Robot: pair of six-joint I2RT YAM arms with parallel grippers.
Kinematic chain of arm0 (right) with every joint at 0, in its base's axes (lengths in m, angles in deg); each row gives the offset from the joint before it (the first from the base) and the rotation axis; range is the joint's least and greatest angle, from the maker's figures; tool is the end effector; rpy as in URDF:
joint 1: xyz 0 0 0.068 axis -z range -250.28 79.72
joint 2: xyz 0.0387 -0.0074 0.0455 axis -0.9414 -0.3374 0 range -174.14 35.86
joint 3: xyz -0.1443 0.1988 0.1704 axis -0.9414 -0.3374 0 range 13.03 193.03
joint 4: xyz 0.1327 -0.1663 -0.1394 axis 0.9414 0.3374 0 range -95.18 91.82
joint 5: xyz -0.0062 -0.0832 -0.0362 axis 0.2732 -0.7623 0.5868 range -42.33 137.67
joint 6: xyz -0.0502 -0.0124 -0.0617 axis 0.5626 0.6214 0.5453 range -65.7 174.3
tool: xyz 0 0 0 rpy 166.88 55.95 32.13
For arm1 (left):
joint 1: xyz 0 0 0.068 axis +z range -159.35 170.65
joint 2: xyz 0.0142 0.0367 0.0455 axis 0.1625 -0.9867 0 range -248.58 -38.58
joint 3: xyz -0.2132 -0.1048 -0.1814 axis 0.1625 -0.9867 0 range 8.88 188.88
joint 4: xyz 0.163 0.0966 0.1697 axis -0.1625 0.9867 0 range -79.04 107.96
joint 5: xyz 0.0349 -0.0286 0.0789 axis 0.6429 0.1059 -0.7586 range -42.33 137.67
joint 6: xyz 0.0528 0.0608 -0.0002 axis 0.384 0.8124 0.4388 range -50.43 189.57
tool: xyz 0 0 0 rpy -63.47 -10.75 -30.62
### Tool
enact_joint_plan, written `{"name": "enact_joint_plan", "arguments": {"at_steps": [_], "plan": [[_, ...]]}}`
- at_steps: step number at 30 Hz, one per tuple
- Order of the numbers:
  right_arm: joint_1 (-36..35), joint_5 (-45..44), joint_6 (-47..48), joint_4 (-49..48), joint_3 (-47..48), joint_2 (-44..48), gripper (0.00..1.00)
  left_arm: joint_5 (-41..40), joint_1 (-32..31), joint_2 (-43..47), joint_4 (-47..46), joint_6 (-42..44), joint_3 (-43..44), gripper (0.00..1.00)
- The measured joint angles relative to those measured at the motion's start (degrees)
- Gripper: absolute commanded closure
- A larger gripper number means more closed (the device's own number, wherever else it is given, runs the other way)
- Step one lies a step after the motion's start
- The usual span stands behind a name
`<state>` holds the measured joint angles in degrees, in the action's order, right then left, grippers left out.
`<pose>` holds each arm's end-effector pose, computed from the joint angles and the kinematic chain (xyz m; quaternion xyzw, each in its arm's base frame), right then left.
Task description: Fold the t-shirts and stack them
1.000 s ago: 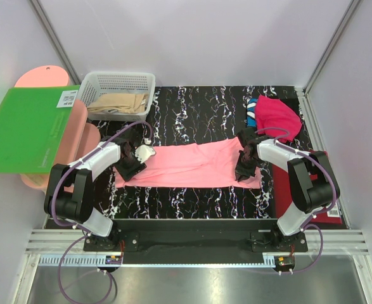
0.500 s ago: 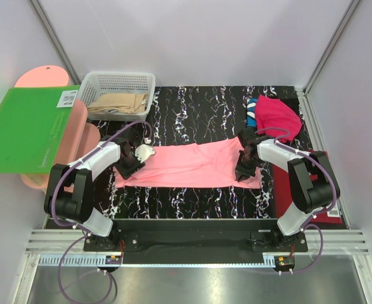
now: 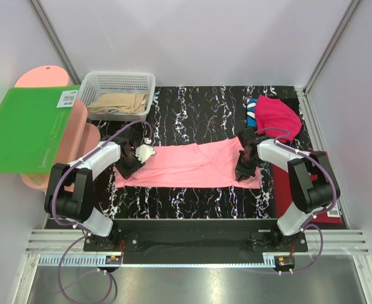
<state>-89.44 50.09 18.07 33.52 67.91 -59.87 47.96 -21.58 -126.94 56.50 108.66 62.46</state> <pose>0.2766 0.0993 0.1519 0.1458 0.9849 0.0609 0.0708 0.2588 -0.0564 0.1765 0.4317 0.8981 0.0171 0.0826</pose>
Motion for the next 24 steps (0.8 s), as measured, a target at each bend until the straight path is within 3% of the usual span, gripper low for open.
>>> {"name": "enact_joint_plan", "arguments": {"at_steps": [3, 4, 14, 24], "plan": [[0.0, 0.0, 0.0, 0.0, 0.0, 0.0, 0.89, 0.2, 0.0, 0.0, 0.0, -0.1, 0.0, 0.98], [0.0, 0.0, 0.0, 0.0, 0.0, 0.0, 0.89, 0.2, 0.1, 0.0, 0.0, 0.0, 0.0, 1.00], [0.0, 0.0, 0.0, 0.0, 0.0, 0.0, 0.90, 0.0, 2.2, 0.2, 1.7, 1.6, 1.1, 1.00], [0.0, 0.0, 0.0, 0.0, 0.0, 0.0, 0.91, -2.8, 5.9, 0.3, 2.9, 4.3, 10.9, 1.00]]}}
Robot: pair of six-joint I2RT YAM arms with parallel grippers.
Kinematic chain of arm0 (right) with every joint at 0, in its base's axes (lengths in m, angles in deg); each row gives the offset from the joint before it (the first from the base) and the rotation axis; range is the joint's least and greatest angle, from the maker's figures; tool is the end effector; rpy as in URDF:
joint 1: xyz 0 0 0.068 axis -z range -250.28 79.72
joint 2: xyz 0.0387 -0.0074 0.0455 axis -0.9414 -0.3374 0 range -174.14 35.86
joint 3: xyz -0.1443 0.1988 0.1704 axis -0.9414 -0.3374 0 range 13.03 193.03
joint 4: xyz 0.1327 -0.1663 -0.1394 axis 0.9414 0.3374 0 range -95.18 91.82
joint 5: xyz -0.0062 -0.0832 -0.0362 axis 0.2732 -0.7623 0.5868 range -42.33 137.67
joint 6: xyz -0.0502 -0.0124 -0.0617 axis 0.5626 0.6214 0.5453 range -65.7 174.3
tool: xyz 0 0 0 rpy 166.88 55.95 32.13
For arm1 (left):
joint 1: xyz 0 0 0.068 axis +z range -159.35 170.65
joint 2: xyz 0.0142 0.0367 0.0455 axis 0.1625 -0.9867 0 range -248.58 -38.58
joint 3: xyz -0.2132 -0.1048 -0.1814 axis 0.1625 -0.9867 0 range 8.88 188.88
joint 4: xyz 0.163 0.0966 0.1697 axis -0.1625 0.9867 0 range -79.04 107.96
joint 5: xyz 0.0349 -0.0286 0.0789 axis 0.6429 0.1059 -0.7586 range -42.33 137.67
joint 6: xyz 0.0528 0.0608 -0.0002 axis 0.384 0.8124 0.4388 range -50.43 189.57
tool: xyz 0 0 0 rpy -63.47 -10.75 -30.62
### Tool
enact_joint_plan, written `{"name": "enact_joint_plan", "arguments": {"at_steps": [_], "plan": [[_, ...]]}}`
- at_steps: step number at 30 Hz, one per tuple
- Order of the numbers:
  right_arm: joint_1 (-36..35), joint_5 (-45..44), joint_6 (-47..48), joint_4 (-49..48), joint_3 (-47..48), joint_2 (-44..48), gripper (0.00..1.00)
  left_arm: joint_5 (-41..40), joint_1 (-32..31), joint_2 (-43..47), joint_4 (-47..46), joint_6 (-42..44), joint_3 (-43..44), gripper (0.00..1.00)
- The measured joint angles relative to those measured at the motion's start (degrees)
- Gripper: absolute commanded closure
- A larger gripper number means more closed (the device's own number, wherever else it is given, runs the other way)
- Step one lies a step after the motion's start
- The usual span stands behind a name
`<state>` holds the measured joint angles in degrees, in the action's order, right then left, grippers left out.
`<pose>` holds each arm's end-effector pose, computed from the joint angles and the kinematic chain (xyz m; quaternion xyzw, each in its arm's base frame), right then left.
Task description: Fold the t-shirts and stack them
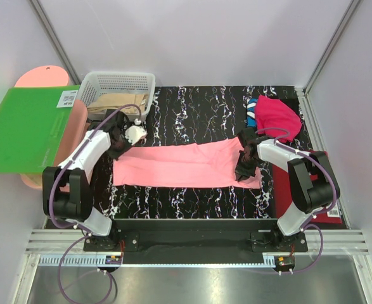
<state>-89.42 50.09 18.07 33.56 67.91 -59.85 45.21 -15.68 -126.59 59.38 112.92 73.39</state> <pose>0.2766 0.0992 0.1520 0.1460 0.9849 0.0608 0.0707 0.2945 -0.0296 0.2280 0.4117 0.8974 0.0699 0.1422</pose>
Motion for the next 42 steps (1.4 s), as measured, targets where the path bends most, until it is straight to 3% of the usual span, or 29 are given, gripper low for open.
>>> {"name": "enact_joint_plan", "arguments": {"at_steps": [5, 7, 10, 11, 15, 21, 25, 31, 42], "plan": [[0.0, 0.0, 0.0, 0.0, 0.0, 0.0, 0.91, -1.0, 0.1, -3.7, -0.2, 0.4, 4.0, 0.99], [0.0, 0.0, 0.0, 0.0, 0.0, 0.0, 0.91, -1.1, 0.1, -6.4, -0.2, 0.3, 4.9, 0.91], [0.0, 0.0, 0.0, 0.0, 0.0, 0.1, 0.91, -1.7, 0.1, -9.9, -0.4, 0.3, 5.6, 0.68], [0.0, 0.0, 0.0, 0.0, 0.0, 0.1, 0.91, -2.1, 0.1, -10.6, -0.4, 0.3, 5.6, 0.46], [0.0, -0.1, 0.1, 0.1, 0.0, 0.2, 0.91, -4.6, 0.2, -11.5, -2.4, 1.6, 3.9, 0.21], [0.0, -0.5, 0.4, 0.5, -0.1, 0.3, 0.91, -7.8, 1.7, -10.1, -4.6, 2.3, -1.0, 0.15], [0.0, -0.9, 0.4, 0.7, -0.1, 0.3, 0.91, -5.8, 0.7, -2.1, -0.7, 0.6, -0.6, 0.14], [0.0, -1.3, 0.6, 1.0, 0.1, 0.3, 0.91, 0.4, -13.2, 11.9, 2.8, -2.9, -4.3, 0.16], [0.0, -1.5, 0.6, 1.6, 0.2, 0.3, 0.91, 7.5, -16.2, -2.2, 4.6, -6.0, -13.3, 0.19]]}}
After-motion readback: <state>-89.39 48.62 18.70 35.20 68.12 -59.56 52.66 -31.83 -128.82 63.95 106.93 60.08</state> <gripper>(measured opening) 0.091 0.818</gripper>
